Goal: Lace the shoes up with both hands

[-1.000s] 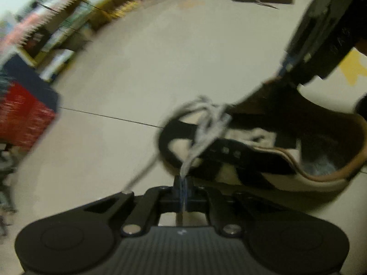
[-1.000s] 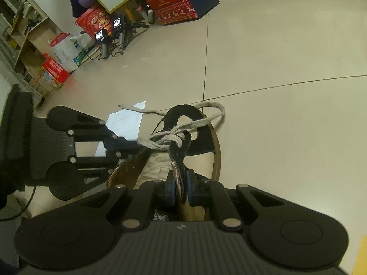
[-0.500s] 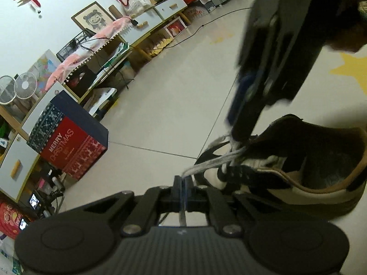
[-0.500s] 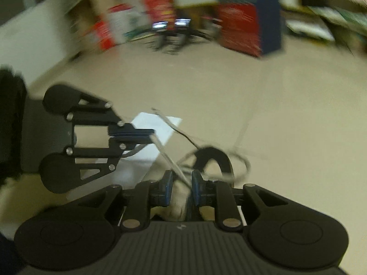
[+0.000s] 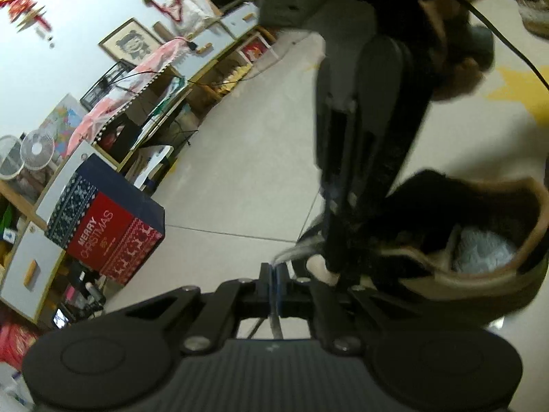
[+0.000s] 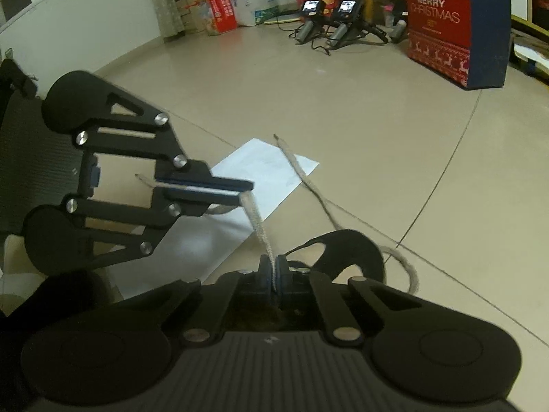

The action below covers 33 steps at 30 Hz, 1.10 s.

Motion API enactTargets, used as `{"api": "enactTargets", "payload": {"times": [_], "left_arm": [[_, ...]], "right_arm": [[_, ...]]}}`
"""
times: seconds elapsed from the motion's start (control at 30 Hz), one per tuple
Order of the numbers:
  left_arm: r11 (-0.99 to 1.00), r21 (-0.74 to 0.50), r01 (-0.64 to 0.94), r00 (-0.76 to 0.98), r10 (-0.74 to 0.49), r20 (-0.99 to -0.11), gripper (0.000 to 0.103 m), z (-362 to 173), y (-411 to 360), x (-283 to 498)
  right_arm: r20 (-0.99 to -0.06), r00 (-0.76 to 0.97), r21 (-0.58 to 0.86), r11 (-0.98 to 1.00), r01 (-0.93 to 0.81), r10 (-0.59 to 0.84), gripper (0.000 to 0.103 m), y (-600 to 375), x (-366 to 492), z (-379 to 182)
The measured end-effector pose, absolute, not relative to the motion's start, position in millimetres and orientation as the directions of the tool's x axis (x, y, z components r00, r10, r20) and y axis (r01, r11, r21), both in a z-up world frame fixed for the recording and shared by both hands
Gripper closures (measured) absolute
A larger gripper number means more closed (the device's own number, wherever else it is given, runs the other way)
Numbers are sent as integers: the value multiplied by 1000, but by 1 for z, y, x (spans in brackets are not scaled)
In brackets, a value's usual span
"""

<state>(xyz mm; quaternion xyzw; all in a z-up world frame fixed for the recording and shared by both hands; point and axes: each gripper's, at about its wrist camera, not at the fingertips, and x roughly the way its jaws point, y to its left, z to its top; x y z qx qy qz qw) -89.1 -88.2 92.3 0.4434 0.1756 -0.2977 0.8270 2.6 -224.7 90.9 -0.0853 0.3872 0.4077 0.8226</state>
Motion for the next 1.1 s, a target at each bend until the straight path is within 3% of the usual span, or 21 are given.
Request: {"api": "enactTargets", "payload": {"times": [0.17, 0.37, 0.53, 0.63, 0.7, 0.77, 0.9, 1.03, 1.1], "left_arm": [[447, 594, 669, 739, -315, -596, 94, 100, -79, -84], [375, 561, 738, 674, -382, -632, 81, 106, -88, -79], [274, 575, 771, 635, -405, -658, 69, 108, -95, -88], [298, 523, 799, 602, -404, -689, 59, 111, -94, -87], [322, 524, 789, 614, -381, -691, 58, 107, -97, -82], [353, 519, 778, 625, -361, -692, 58, 102, -103, -74], [414, 455, 789, 598, -347, -722, 84, 95, -111, -63], [476, 480, 737, 650, -302, -697, 100, 90, -114, -57], [512, 515, 688, 699, -275, -661, 101, 89, -114, -58]], "right_arm": [[-666, 543, -132, 636, -760, 511, 100, -209, -39, 95], [-586, 670, -414, 543, -731, 455, 100, -197, -80, 86], [-559, 729, -463, 581, -669, 394, 100, -199, -76, 85], [-546, 742, -454, 607, -652, 389, 100, -199, -76, 87], [-543, 741, -449, 609, -653, 394, 100, -198, -77, 87], [-538, 743, -446, 613, -652, 400, 100, -195, -76, 85], [-523, 756, -428, 647, -631, 392, 100, -197, -75, 86], [-509, 762, -425, 653, -627, 400, 100, -197, -82, 84], [-505, 764, -427, 652, -626, 403, 100, -195, -88, 84]]}}
